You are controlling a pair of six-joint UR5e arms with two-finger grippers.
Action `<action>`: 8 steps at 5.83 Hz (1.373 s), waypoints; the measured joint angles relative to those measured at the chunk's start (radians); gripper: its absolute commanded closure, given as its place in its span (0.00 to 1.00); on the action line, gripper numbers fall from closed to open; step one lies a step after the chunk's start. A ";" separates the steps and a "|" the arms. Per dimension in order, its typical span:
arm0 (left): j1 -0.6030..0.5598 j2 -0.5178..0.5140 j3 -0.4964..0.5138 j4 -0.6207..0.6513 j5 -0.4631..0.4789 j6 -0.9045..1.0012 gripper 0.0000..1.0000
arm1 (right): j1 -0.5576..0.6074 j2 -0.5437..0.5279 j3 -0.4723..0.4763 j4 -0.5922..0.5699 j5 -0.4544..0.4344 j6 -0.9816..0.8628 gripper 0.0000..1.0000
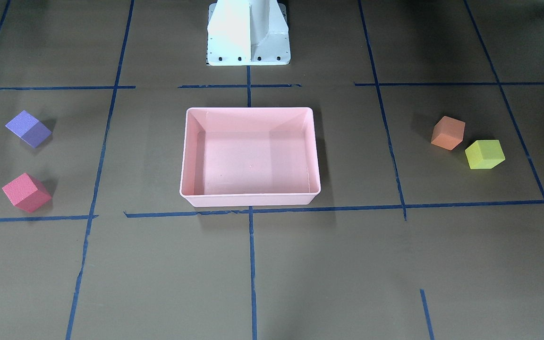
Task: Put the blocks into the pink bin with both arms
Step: 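Lower the right gripper onto the pink cube and grasp it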
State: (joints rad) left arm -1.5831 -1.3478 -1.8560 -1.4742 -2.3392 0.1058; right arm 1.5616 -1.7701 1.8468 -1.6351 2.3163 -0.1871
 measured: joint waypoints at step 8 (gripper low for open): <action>0.005 0.008 -0.029 0.005 0.001 -0.001 0.00 | -0.410 0.300 -0.172 0.238 -0.054 0.169 0.00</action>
State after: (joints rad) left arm -1.5785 -1.3398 -1.8853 -1.4696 -2.3386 0.1051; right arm 1.1512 -1.4700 1.6749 -1.3974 2.2625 -0.0181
